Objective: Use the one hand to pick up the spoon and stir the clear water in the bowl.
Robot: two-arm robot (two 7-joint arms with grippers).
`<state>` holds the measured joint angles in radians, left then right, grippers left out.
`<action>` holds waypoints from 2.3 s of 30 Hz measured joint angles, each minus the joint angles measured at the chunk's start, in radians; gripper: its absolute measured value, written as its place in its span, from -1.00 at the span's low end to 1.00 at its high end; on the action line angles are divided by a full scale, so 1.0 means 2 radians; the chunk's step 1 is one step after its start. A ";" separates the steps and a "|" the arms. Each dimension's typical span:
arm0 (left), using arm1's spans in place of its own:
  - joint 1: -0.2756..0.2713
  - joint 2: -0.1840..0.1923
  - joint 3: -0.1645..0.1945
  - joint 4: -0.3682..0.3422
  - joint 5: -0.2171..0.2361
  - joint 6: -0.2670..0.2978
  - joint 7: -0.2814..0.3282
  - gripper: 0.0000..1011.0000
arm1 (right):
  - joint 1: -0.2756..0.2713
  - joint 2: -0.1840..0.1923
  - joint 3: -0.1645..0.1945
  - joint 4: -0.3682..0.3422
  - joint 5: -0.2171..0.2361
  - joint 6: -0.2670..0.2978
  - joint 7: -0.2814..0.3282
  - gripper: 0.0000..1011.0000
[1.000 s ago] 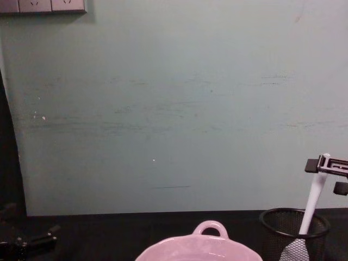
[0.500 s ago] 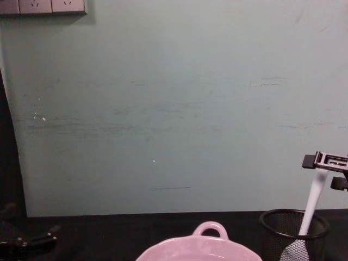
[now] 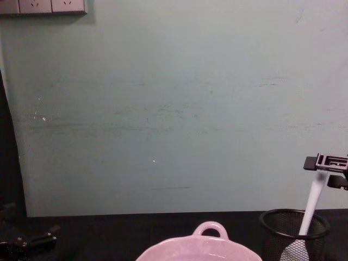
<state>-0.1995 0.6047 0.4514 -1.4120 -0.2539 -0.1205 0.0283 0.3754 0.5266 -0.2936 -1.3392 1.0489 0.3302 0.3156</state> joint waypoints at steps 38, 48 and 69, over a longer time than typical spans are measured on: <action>0.000 0.000 0.000 0.000 0.000 0.000 0.000 1.00 | -0.011 0.040 -0.014 -0.063 -0.052 -0.051 -0.007 -0.78; 0.000 0.000 0.000 0.000 0.000 0.000 0.000 1.00 | -0.012 0.081 -0.007 -0.137 -0.109 -0.063 -0.010 -0.78; 0.000 0.000 0.000 0.000 0.000 0.000 0.000 1.00 | 0.052 0.056 -0.048 -0.174 -0.123 -0.055 0.054 -0.78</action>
<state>-0.1995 0.6046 0.4514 -1.4120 -0.2539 -0.1205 0.0283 0.4790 0.6378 -0.3897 -1.6866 0.8026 0.2192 0.4228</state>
